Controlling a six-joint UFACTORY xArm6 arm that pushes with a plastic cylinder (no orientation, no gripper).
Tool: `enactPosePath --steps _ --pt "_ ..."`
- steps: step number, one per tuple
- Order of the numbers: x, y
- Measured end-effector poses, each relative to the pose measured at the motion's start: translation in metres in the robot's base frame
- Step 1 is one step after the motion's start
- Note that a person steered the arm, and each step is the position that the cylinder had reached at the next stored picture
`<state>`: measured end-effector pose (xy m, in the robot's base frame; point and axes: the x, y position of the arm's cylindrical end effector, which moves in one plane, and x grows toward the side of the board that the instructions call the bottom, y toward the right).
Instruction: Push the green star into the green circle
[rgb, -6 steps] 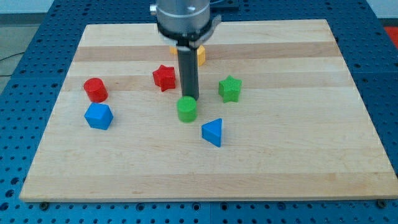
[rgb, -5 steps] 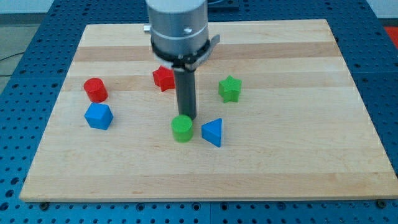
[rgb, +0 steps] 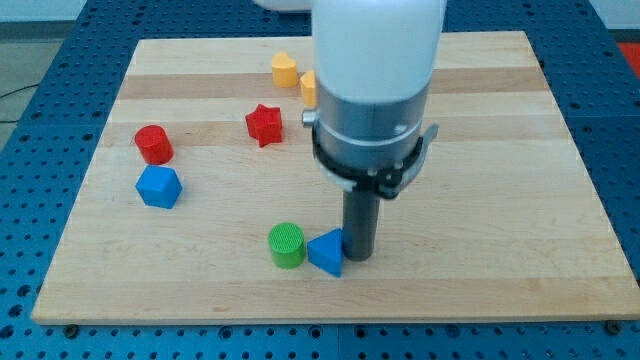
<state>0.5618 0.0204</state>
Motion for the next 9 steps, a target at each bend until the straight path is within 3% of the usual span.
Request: enactPosePath --steps 2,3,4,5,7,8,9 --pt "-0.139 0.035" --pt "-0.141 0.042" --pt "-0.171 0.056" --pt "-0.195 0.031" --pt "-0.128 -0.072" --pt "-0.145 -0.086" --pt "-0.101 -0.082"
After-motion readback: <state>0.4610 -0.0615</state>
